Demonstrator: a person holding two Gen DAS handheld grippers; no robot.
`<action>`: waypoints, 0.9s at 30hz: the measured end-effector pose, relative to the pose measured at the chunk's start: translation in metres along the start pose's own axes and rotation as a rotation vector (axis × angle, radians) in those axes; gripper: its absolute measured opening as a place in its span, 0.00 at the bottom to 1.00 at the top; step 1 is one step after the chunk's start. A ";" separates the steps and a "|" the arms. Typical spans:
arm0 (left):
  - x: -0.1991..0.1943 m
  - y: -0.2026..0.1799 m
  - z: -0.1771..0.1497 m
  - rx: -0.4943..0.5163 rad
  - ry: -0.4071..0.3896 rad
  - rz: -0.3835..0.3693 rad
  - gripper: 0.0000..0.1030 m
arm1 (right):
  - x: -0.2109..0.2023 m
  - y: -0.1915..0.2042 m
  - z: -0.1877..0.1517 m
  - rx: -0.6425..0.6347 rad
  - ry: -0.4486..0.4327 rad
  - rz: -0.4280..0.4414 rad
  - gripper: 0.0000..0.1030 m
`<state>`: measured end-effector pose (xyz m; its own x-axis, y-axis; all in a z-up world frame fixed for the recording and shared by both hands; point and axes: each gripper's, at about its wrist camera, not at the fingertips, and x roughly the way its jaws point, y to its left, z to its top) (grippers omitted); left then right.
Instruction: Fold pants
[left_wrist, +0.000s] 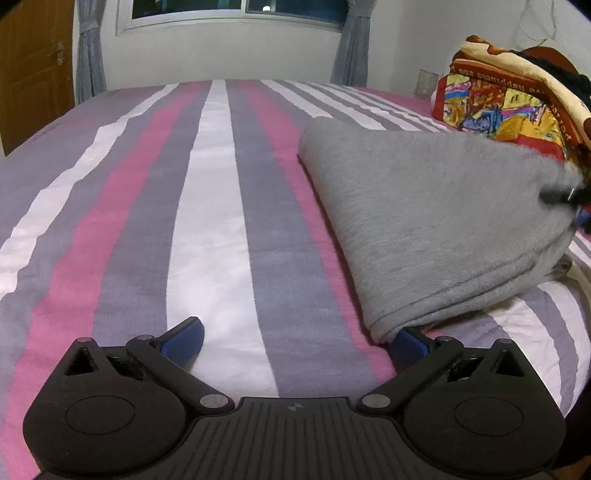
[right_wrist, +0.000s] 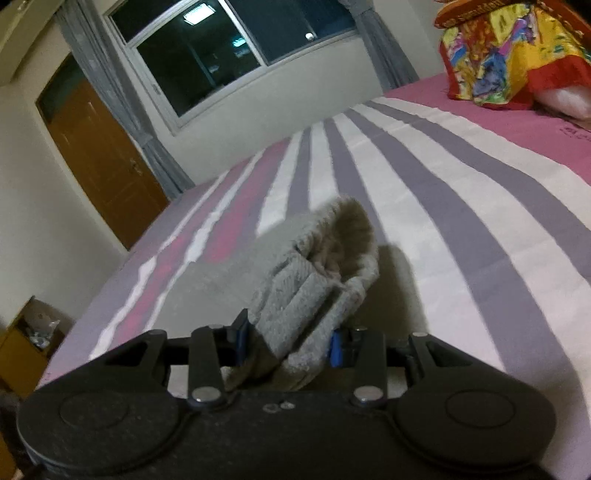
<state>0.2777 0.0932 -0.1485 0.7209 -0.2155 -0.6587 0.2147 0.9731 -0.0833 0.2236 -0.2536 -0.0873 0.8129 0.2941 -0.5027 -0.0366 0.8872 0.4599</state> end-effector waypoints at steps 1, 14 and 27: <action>0.001 0.000 0.001 0.006 0.003 -0.001 1.00 | 0.013 -0.013 -0.006 0.040 0.058 -0.044 0.38; -0.043 0.030 0.032 -0.080 -0.078 -0.098 1.00 | -0.034 -0.016 0.015 -0.166 -0.053 -0.069 0.40; 0.073 -0.001 0.112 -0.134 0.025 -0.054 1.00 | 0.048 -0.006 0.071 -0.406 0.054 -0.155 0.38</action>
<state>0.4037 0.0670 -0.1131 0.6937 -0.2675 -0.6687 0.1617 0.9626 -0.2173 0.3038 -0.2704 -0.0620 0.7955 0.1549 -0.5858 -0.1510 0.9870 0.0558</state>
